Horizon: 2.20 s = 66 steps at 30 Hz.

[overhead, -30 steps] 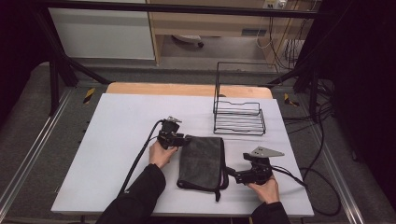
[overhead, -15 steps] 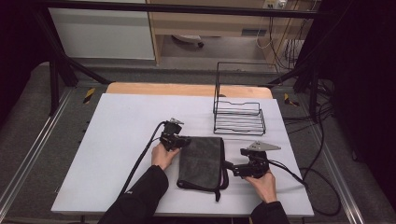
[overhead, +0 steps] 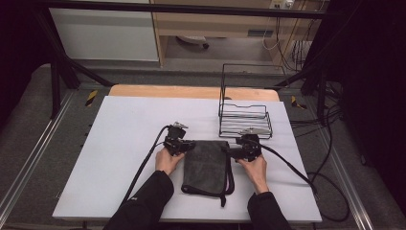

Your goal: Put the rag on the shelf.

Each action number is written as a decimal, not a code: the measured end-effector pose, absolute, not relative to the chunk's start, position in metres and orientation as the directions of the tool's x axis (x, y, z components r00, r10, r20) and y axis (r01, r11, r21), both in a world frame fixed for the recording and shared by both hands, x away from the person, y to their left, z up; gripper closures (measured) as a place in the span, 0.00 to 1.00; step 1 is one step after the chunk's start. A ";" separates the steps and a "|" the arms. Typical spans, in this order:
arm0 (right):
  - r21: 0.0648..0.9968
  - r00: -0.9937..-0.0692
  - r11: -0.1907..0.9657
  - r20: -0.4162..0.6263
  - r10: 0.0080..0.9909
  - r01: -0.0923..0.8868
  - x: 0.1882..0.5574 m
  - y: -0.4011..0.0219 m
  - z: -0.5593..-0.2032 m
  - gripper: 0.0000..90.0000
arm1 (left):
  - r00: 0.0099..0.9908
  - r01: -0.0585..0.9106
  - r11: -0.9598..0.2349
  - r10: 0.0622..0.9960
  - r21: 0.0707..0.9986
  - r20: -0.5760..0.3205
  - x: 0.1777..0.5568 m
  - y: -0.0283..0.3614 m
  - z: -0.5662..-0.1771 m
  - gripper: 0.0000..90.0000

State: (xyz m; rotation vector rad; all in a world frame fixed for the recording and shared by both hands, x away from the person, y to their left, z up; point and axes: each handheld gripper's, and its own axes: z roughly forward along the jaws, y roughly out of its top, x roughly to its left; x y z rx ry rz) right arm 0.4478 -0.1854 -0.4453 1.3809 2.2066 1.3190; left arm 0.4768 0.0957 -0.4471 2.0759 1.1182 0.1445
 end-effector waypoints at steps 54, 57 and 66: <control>0.794 -0.621 0.076 0.408 0.669 0.603 0.432 -0.194 -0.417 0.90 | 0.688 0.562 -0.247 0.669 0.789 -0.281 0.445 0.121 -0.407 0.89; 0.814 -0.637 0.064 0.400 0.660 0.577 0.426 -0.195 -0.413 0.90 | 0.697 0.546 -0.240 0.661 0.803 -0.276 0.440 0.123 -0.402 0.89; 0.858 -0.667 0.058 0.353 0.657 0.511 0.412 -0.196 -0.398 0.90 | 0.723 0.483 -0.230 0.650 0.845 -0.236 0.423 0.126 -0.385 0.89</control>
